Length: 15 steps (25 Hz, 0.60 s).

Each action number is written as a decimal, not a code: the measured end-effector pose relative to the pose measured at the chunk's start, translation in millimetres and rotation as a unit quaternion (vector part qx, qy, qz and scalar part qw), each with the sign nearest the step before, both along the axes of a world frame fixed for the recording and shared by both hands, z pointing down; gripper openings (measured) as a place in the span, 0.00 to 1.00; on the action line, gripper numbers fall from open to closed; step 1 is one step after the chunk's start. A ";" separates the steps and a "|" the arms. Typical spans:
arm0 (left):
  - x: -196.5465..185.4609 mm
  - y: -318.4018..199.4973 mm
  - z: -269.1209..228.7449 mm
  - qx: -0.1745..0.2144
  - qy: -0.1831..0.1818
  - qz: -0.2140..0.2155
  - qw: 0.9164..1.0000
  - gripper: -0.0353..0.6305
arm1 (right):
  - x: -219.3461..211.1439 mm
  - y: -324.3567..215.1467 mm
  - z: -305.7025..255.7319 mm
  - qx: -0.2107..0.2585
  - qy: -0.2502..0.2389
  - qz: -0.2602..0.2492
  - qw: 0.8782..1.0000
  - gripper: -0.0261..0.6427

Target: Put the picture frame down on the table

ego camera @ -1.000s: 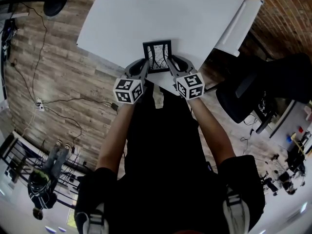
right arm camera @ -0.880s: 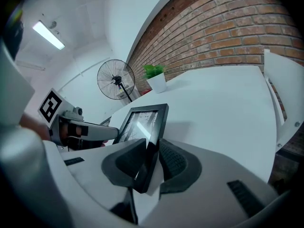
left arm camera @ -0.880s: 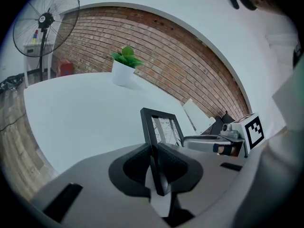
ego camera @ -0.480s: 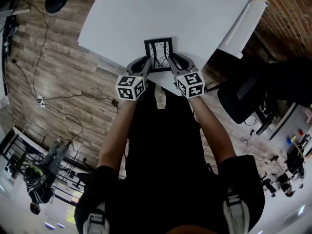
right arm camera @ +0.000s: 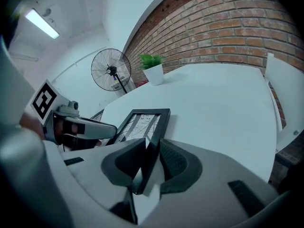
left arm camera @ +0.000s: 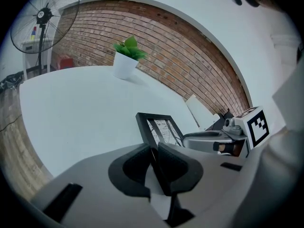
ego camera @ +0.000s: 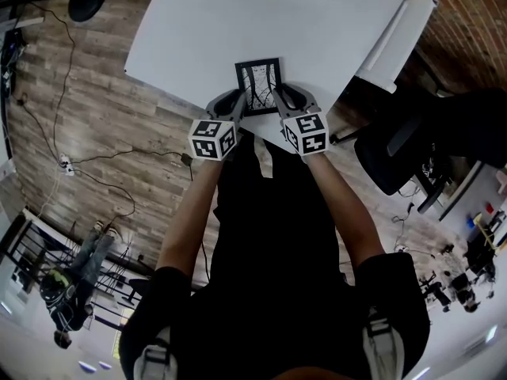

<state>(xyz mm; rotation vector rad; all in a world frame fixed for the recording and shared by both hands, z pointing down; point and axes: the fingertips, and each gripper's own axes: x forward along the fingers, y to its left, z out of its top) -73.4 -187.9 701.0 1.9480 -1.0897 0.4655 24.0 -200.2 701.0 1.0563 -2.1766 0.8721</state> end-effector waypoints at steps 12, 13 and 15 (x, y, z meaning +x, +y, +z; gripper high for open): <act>-9.7 1.0 4.3 -0.011 -0.019 0.006 1.000 0.22 | -2.4 1.8 4.5 -0.014 0.009 0.002 1.000 0.22; -11.1 0.2 4.0 -0.013 -0.018 0.004 1.000 0.22 | -2.3 1.5 4.5 -0.016 0.005 0.000 1.000 0.22; -12.7 0.1 1.4 -0.013 -0.016 0.000 1.000 0.22 | -1.7 2.1 3.1 -0.019 -0.007 -0.003 1.000 0.22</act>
